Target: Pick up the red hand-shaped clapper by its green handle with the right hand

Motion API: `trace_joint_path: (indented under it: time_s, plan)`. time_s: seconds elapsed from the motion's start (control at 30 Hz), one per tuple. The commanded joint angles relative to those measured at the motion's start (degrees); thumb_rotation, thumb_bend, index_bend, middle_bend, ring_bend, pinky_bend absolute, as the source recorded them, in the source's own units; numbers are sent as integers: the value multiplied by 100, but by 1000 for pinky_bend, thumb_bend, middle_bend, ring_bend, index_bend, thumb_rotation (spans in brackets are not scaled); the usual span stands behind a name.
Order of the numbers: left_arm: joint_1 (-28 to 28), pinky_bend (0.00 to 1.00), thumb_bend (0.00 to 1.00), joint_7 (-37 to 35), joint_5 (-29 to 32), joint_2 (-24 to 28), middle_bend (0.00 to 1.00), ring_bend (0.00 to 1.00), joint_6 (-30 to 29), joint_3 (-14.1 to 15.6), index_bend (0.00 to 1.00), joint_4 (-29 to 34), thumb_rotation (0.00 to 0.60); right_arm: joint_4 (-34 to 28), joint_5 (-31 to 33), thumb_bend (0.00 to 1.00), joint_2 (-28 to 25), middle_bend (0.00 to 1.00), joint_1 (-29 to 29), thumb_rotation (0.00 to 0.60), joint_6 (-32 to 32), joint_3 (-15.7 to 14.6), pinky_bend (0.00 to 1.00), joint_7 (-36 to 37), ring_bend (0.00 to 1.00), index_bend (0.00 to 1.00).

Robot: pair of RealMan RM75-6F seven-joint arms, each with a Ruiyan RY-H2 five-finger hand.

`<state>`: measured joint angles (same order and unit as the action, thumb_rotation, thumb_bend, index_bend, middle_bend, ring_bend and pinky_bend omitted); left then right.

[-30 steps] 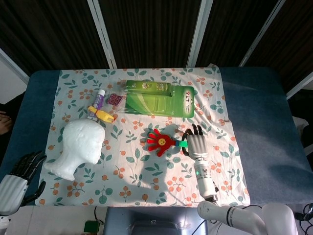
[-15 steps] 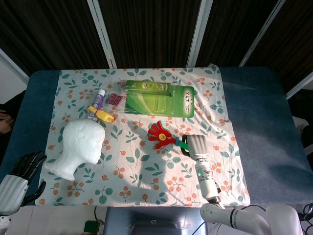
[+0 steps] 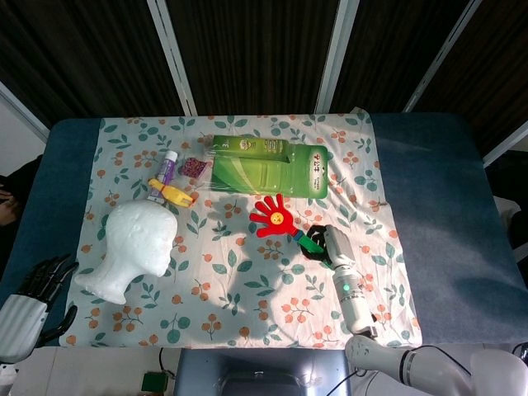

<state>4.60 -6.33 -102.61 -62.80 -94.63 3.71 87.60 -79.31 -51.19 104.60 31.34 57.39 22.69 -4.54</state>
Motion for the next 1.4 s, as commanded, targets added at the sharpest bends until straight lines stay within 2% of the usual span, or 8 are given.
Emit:
trace_joint_path:
  time_s: [0.03, 0.2, 0.3, 0.43, 0.77, 1.1, 1.27, 1.4]
  plan:
    - [20, 115, 441, 1, 28, -3, 0, 0, 24, -25, 0, 5, 600, -319, -276, 490, -302, 971, -178, 600, -469, 139, 976, 1016, 869, 977]
    - [52, 115, 442, 58, 67, 9, 0, 0, 101, -42, 0, 60, 600, -781, -2020, 508, -897, 983, -440, 600, -1249, 70, 1000, 3644, 902, 947]
    - [33, 115, 442, 98, 62, -12, 0, 0, 104, -22, 0, 52, 600, -526, -3783, 552, -999, 985, -593, 600, -296, -282, 1000, 5375, 947, 925]
    - [60, 115, 443, 105, 104, -24, 0, 0, 167, -38, 0, 40, 600, 215, -4634, 627, -660, 995, -747, 600, 1279, -554, 1000, 6200, 967, 925]
    - [76, 115, 444, 129, 113, -15, 0, 0, 207, -34, 0, 66, 600, 973, -4543, 713, -327, 1000, -589, 600, 1681, -949, 1000, 5838, 1000, 946]
    - [59, 115, 443, 90, 116, 6, 0, 0, 157, -40, 0, 71, 600, -340, -2232, 745, -1154, 1000, -116, 600, -1146, -997, 1000, 1553, 1000, 985]
    - [44, 115, 443, 99, 101, -7, 0, 0, 131, -34, 0, 57, 600, -1523, -2128, 752, -1847, 1000, -98, 600, -1923, -776, 1000, 3143, 1000, 984]
    - [66, 115, 443, 139, 105, -14, 0, 0, 169, -42, 0, 72, 600, -2196, -4059, 765, -2430, 1000, -335, 600, -1567, -886, 1000, 6196, 1000, 984]
